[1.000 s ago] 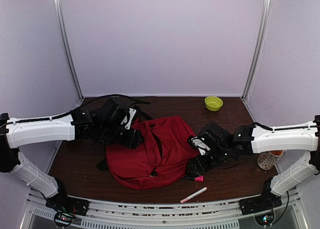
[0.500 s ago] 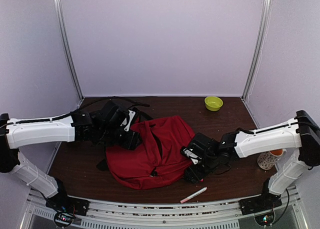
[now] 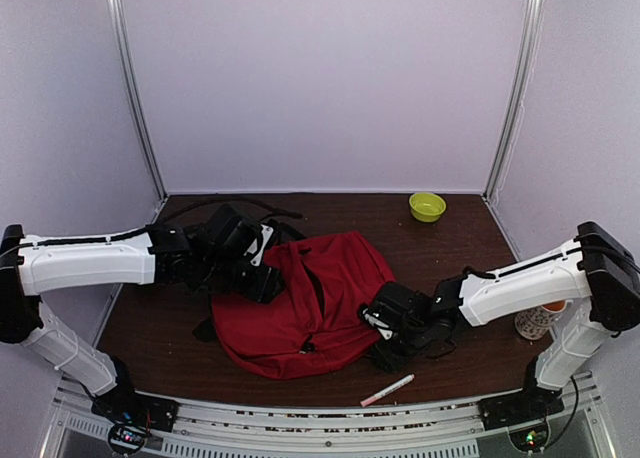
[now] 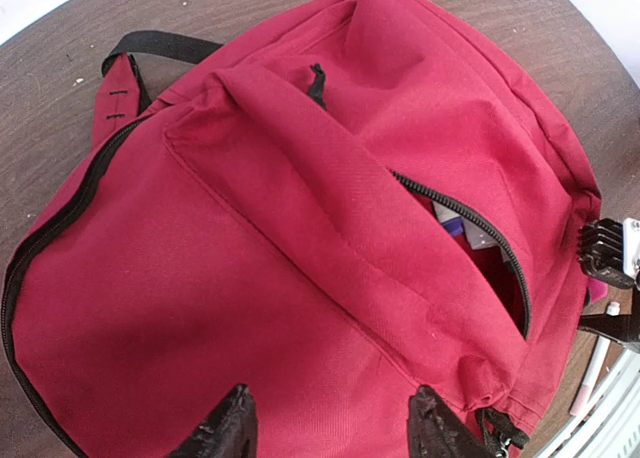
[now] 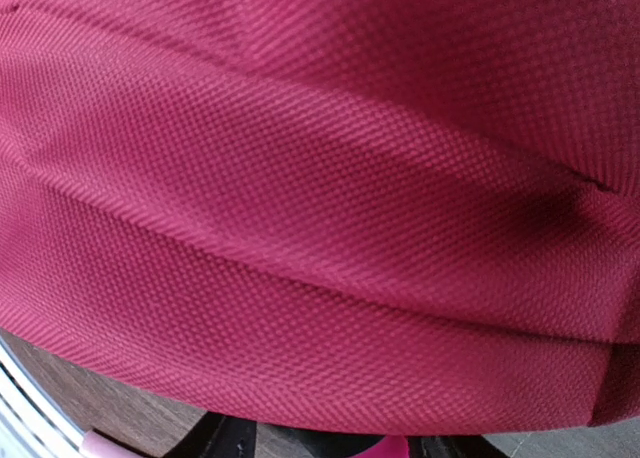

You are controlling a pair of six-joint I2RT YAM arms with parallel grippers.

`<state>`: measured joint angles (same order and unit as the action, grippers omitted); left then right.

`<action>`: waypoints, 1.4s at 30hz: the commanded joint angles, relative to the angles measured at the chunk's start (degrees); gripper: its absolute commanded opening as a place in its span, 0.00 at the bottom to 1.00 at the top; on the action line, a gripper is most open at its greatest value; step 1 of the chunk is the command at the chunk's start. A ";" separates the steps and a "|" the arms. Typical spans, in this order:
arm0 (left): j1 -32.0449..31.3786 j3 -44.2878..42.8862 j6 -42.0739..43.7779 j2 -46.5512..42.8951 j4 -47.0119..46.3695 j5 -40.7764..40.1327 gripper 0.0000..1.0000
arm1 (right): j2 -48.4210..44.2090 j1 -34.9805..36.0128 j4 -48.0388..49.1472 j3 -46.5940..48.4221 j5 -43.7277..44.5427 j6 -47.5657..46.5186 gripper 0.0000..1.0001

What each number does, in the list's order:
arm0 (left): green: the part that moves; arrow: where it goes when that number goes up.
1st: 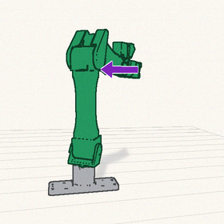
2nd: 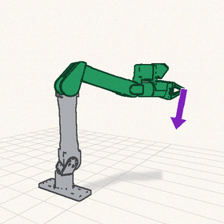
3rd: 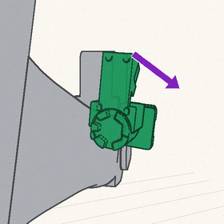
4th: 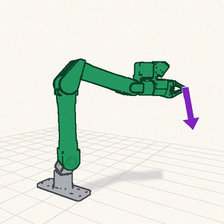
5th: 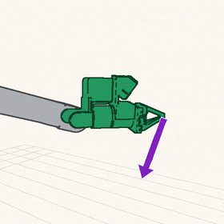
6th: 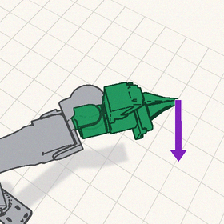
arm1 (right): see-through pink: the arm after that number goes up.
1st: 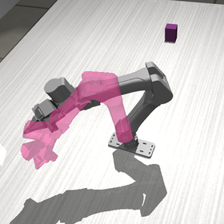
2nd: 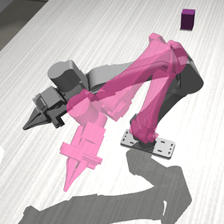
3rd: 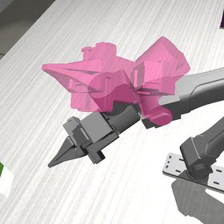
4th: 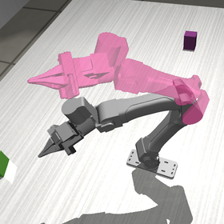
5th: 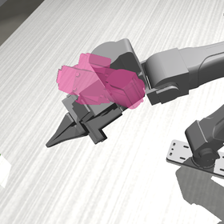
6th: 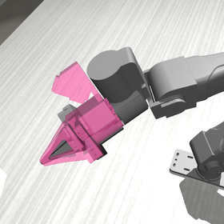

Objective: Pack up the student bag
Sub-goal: Pick up the pen from the center of the board.

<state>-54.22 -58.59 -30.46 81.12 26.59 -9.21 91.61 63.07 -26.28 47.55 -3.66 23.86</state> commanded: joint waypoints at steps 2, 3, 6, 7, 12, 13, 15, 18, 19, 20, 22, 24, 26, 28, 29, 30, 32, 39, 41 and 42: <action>-0.01 -0.59 0.75 0.52 -1.89 0.34 0.53 | 0.26 2.49 -1.40 -2.14 2.59 0.86 0.48; -0.01 -0.64 0.73 0.53 -1.89 0.38 0.53 | 0.24 2.91 -1.56 -2.29 2.75 1.11 0.48; -0.01 -0.73 0.74 0.77 -2.06 0.43 0.53 | -0.12 4.70 -1.58 -2.70 2.77 1.65 0.46; -0.01 -0.85 0.73 0.83 -2.07 0.47 0.53 | -0.21 5.28 -1.62 -2.66 2.75 1.72 0.45; -0.01 -1.11 0.72 0.80 -2.00 0.34 0.53 | -1.56 6.72 -2.26 -1.99 2.93 1.45 0.40; -0.01 -1.07 0.75 0.73 -2.03 0.34 0.53 | -1.83 6.74 -2.39 -1.84 3.02 1.25 0.38; -0.01 -1.01 0.75 0.47 -1.98 0.34 0.53 | -2.40 6.88 -2.81 -1.70 3.35 0.83 0.37; -0.02 -0.72 0.66 0.14 -1.98 0.27 0.53 | -3.26 6.90 -4.20 -1.45 3.51 0.43 0.35; -0.01 -0.60 0.66 0.03 -1.98 0.21 0.53 | -3.79 6.92 -4.69 -1.49 3.57 0.33 0.35; -0.01 -0.60 0.61 -0.06 -1.98 0.17 0.53 | -4.26 6.94 -5.11 -1.41 3.65 0.24 0.34; -0.01 -0.64 0.71 -0.13 -2.06 0.07 0.53 | -5.36 6.93 -6.15 -1.07 3.91 0.18 0.34; -0.01 -0.82 0.78 -0.09 -2.07 -0.06 0.53 | -6.61 6.98 -7.25 -0.75 3.94 0.14 0.34; -0.01 -0.98 0.94 -0.16 -2.05 -0.26 0.53 | -7.64 6.93 -8.26 -0.54 3.91 0.14 0.34; -0.01 -1.15 1.18 -0.25 -2.06 -0.49 0.53 | -8.44 6.96 -9.18 -0.52 3.92 0.19 0.34; -0.01 -1.21 1.31 -0.27 -2.07 -0.60 0.53 | -8.81 6.98 -9.59 -0.58 3.91 0.29 0.33; -0.01 -1.25 1.36 -0.40 -2.07 -0.69 0.53 | -9.15 6.91 -10.04 -0.68 4.07 0.35 0.33; -0.01 -1.28 1.50 -0.29 -2.07 -0.86 0.53 | -9.77 6.92 -10.72 -1.18 4.42 0.71 0.33; -0.01 -1.71 1.76 -0.07 -2.05 -0.83 0.53 | -13.81 7.11 -12.88 -1.99 4.66 2.53 0.32; -0.01 -1.96 2.01 -0.16 -1.86 -0.51 0.53 | -15.09 7.10 -13.87 -1.97 4.75 2.60 0.32; -0.01 -2.08 2.18 -0.24 -1.62 -0.27 0.53 | -15.78 7.15 -14.22 -2.04 4.68 2.60 0.32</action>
<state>-54.22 -58.61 -29.50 81.45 26.57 -9.43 78.78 69.78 -37.93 46.22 -0.16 25.47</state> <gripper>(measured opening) 0.527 0.323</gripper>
